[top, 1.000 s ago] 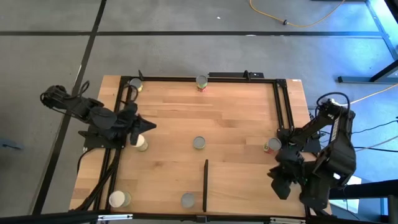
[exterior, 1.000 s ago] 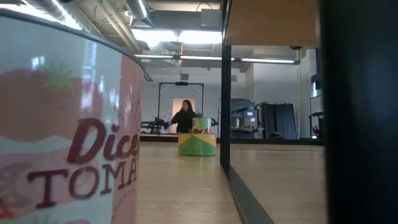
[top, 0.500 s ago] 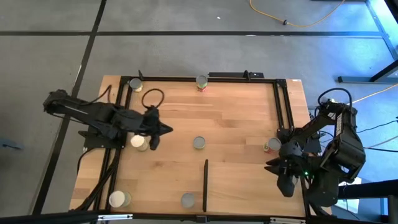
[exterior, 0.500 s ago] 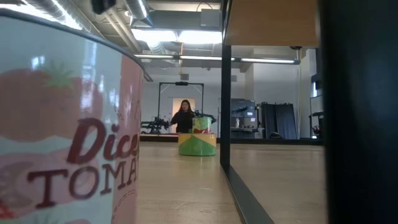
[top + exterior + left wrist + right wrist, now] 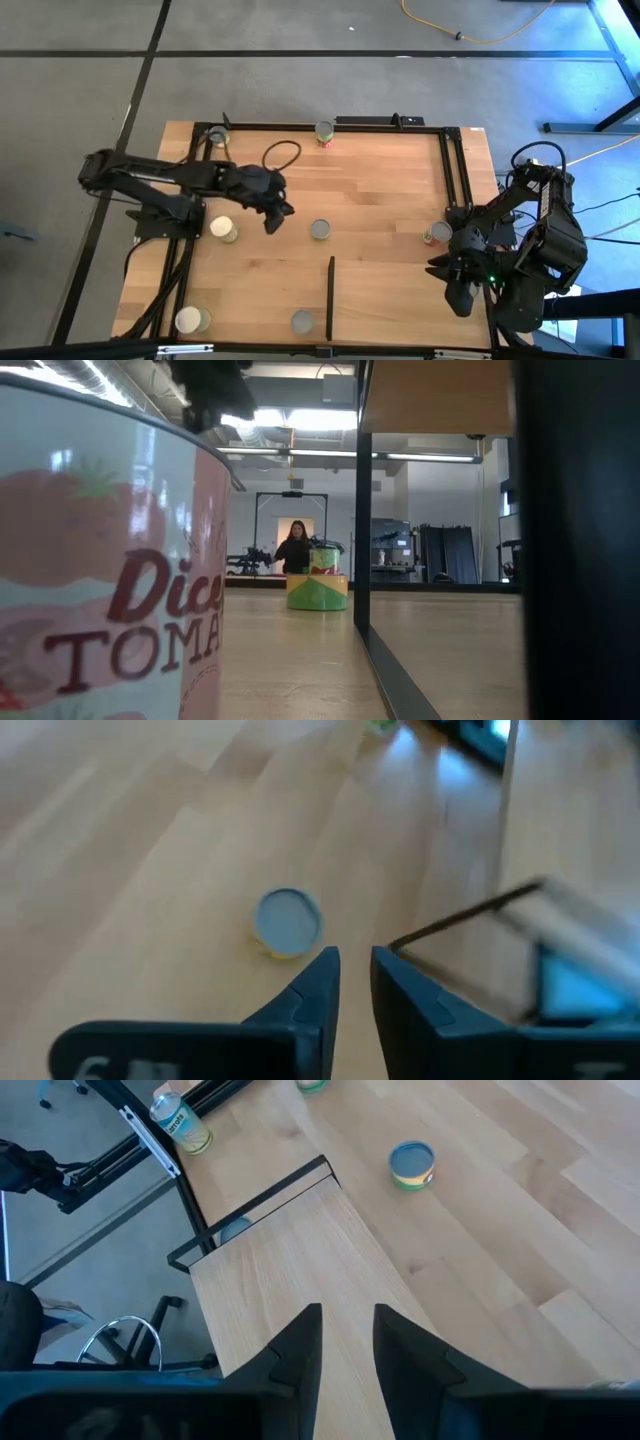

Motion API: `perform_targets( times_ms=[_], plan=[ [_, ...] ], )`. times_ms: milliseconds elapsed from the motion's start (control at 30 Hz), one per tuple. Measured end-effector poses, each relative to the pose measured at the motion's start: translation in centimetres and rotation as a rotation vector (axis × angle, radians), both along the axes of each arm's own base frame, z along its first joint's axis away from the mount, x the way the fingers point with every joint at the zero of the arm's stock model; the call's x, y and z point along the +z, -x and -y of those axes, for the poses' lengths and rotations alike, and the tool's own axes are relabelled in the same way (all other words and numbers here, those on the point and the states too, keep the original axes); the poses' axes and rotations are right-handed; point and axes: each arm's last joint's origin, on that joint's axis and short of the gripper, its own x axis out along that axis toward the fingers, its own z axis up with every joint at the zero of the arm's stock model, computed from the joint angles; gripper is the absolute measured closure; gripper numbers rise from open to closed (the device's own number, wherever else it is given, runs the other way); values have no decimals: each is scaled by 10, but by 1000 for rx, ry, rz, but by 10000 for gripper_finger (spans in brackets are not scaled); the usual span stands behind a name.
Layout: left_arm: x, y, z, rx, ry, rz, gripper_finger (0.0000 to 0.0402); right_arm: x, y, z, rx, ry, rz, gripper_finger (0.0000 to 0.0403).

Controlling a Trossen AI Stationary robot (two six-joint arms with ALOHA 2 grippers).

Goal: Pick and place cans onto a shelf
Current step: Put the canned mushroom on the shelf

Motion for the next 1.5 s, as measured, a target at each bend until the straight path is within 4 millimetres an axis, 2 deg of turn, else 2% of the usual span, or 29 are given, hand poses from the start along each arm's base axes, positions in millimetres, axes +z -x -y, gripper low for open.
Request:
perform_targets(
  times_ms=[200, 400, 633, 833, 1133, 1500],
  plan=[
    [-26, -22, 5, -385, -406, -55, 349, 0, 0, 0, 0, 0, 0, 308],
    [-59, -43, 17, -648, -605, -124, 348, 0, 0, 0, -1, 0, 0, 308],
    [-95, -71, 28, -764, -710, -105, 348, 0, 0, 0, -15, -14, 2, 308],
    [-124, -79, 28, -797, -745, -205, 352, 0, 0, 0, -21, -9, 16, 308],
    [-126, -84, 23, -760, -788, -205, 350, 1, -1, 0, -27, -3, 33, 308],
    [-126, -83, 23, -855, -841, -184, 350, 1, -1, 0, -27, -4, 33, 308]
  ],
)
